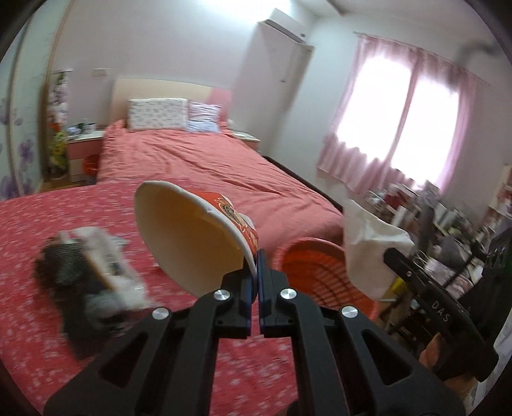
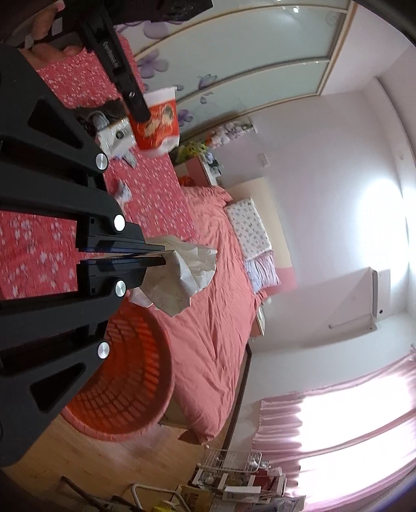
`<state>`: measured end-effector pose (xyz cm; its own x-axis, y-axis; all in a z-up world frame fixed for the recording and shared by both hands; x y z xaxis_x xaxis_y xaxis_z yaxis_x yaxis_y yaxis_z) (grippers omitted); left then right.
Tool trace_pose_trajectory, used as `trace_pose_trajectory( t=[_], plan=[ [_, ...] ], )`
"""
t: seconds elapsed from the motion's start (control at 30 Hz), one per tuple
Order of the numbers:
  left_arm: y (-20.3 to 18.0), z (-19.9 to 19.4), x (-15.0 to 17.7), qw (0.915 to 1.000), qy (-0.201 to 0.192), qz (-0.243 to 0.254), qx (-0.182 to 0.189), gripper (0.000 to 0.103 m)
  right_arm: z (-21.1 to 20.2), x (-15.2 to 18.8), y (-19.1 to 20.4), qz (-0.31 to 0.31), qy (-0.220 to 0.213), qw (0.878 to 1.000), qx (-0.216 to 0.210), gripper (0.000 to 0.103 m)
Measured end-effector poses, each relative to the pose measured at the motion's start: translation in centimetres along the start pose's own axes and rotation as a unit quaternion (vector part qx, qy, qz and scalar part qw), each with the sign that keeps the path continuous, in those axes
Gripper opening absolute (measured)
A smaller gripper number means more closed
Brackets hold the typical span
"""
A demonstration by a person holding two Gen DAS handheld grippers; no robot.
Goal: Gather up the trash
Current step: 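Carry the cup and tissue in both tools over the orange basket, then open both tools to drop the cup and tissue into the basket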
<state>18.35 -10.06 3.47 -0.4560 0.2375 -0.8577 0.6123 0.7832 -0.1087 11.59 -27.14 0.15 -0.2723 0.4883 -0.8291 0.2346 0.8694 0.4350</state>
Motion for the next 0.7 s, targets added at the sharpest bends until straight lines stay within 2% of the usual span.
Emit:
trace_pose_trajectory(
  t=[0.3, 0.7],
  plan=[
    [-6.7, 7.3, -0.6, 0.9963, 0.021, 0.031, 0.078, 0.004, 1.3, -1.4, -5.6, 0.038, -0.010, 0.998, 0.039, 0.003],
    [-12.2, 16.0, 1.0, 0.9872, 0.075, 0.060, 0.127, 0.004, 4.4, -1.4, -11.6, 0.097, 0.015, 0.993, 0.070, 0.003]
  ],
)
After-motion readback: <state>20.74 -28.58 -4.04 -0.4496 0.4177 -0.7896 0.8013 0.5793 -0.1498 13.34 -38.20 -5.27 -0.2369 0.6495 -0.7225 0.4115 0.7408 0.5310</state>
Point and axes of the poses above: each gripper's, at about its wrist camera, not at the fingertips, and z roughly the way its jaws point, y to its left, x to its underside, the point moved 4 cm from there along z, roughly the way its jaws point, and after that the axes turned 11 degrees about z, right-handed, at the moved point
